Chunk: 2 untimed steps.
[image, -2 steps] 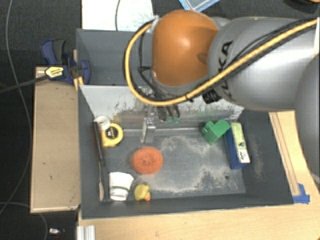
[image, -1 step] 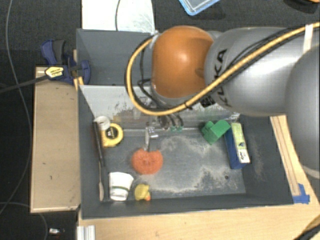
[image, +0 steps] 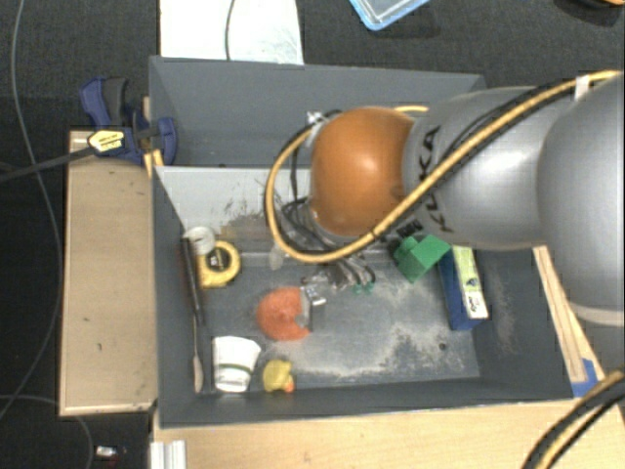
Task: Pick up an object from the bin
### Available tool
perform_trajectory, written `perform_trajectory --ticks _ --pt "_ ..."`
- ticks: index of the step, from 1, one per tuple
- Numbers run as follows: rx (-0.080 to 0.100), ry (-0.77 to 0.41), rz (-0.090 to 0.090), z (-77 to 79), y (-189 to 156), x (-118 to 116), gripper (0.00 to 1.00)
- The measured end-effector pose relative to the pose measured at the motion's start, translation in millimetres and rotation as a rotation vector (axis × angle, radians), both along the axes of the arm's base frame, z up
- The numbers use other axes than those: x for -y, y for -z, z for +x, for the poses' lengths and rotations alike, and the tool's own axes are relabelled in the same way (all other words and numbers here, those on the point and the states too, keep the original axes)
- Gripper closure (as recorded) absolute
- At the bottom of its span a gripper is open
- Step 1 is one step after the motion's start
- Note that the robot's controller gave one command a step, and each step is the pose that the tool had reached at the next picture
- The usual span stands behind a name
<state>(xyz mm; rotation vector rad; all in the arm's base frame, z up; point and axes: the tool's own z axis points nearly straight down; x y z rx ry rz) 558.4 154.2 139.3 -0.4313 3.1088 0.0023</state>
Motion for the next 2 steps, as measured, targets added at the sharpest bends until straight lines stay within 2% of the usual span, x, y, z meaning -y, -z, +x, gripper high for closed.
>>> perform_trajectory --ticks 1,2 --pt "0.008 -0.185 0.001 -9.2 37.5 12.9 0.00" --pt "0.006 -0.221 0.001 -3.2 55.3 20.4 0.00"
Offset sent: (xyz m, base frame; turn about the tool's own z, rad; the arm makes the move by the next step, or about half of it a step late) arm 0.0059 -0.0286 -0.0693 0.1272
